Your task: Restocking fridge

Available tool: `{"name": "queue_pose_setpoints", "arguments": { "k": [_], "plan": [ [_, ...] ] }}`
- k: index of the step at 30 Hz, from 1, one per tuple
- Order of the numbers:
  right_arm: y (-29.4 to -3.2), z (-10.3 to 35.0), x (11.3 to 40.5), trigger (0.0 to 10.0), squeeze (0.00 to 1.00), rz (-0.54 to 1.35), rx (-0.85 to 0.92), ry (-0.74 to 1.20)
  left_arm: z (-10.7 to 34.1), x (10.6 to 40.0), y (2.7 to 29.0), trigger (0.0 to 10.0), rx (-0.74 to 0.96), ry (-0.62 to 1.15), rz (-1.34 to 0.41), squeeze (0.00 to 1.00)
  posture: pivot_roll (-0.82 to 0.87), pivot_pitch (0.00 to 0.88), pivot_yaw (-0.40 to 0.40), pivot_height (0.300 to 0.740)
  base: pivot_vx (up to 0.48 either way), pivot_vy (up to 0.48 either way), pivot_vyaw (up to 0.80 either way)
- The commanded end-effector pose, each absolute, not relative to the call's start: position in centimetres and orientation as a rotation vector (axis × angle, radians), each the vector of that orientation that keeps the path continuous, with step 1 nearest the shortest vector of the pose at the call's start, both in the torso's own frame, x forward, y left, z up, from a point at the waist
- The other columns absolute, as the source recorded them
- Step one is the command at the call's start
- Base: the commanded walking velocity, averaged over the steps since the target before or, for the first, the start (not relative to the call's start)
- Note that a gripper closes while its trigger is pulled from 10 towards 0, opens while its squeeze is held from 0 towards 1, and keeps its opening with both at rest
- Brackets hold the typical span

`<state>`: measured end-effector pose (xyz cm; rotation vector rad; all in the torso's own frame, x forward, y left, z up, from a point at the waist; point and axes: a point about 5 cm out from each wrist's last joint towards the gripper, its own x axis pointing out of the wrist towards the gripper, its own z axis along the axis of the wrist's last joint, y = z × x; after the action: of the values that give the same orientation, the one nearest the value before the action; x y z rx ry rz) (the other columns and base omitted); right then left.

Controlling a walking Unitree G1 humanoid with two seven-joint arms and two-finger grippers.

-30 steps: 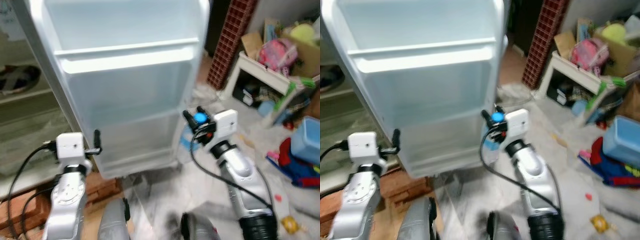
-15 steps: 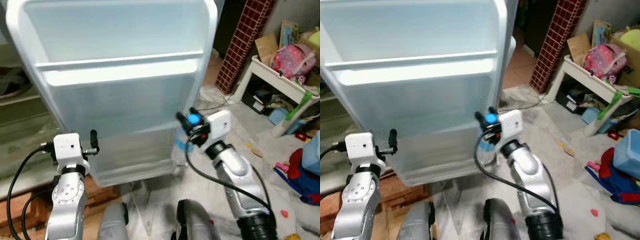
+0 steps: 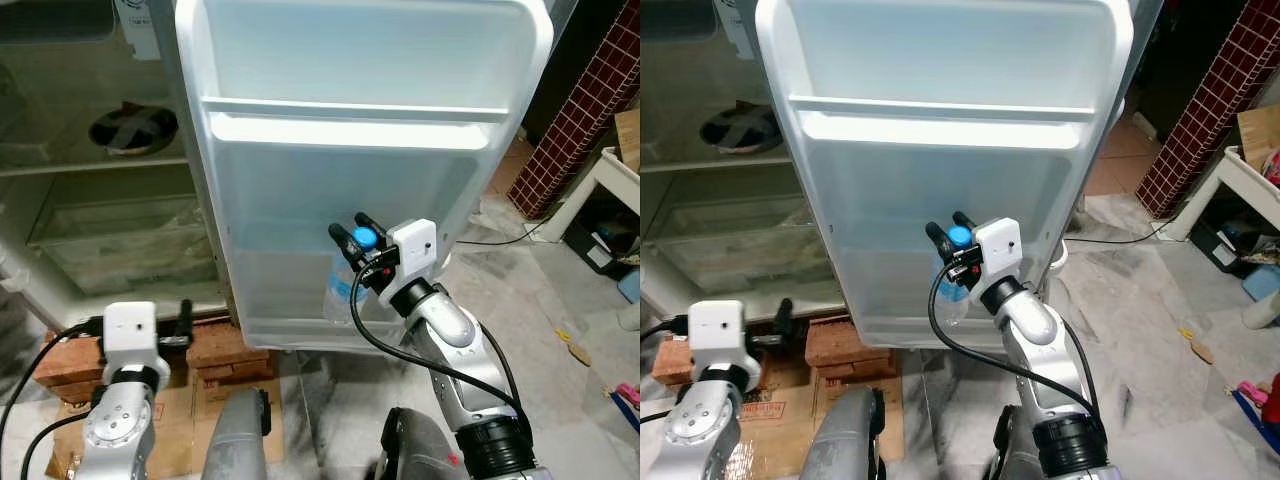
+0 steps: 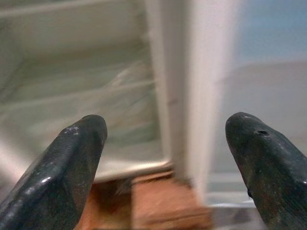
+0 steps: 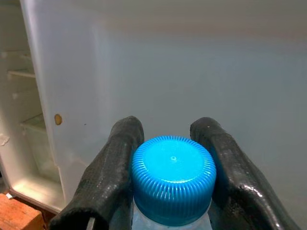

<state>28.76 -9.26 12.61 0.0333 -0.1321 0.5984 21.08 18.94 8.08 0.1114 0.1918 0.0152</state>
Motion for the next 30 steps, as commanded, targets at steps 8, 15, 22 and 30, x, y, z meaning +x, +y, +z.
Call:
{"name": "queue_pose_setpoints", "arguments": {
  "k": [8, 15, 22, 30],
  "plan": [
    [-8.6, 13.6, 29.5, 10.0, 0.00, 0.631, 0.013, -0.202, 9.4, 21.4, 18.9, 10.0, 0.104, 0.144, -0.005, 0.00, 0.09, 0.000, -0.019, 0.617, 0.000, 0.000, 0.00],
    [-8.5, 13.2, 29.2, 10.0, 0.00, 0.631, 0.008, -0.210, 8.9, 21.1, 18.8, 10.0, 0.108, 0.171, -0.004, 0.00, 0.08, 0.000, -0.008, 0.579, 0.000, 0.000, 0.00],
    [-8.4, 13.3, 29.1, 10.0, 0.00, 0.630, -0.004, -0.230, 9.0, 22.0, 18.7, 10.0, 0.091, 0.169, 0.006, 0.00, 0.07, 0.000, -0.002, 0.529, 0.000, 0.000, 0.00],
    [-8.2, 13.3, 29.0, 10.0, 0.00, 0.639, -0.020, -0.237, 9.6, 22.2, 18.9, 10.0, 0.124, 0.128, 0.055, 0.00, 0.07, 0.000, -0.009, 0.504, 0.000, 0.000, 0.00]
  ]
}}
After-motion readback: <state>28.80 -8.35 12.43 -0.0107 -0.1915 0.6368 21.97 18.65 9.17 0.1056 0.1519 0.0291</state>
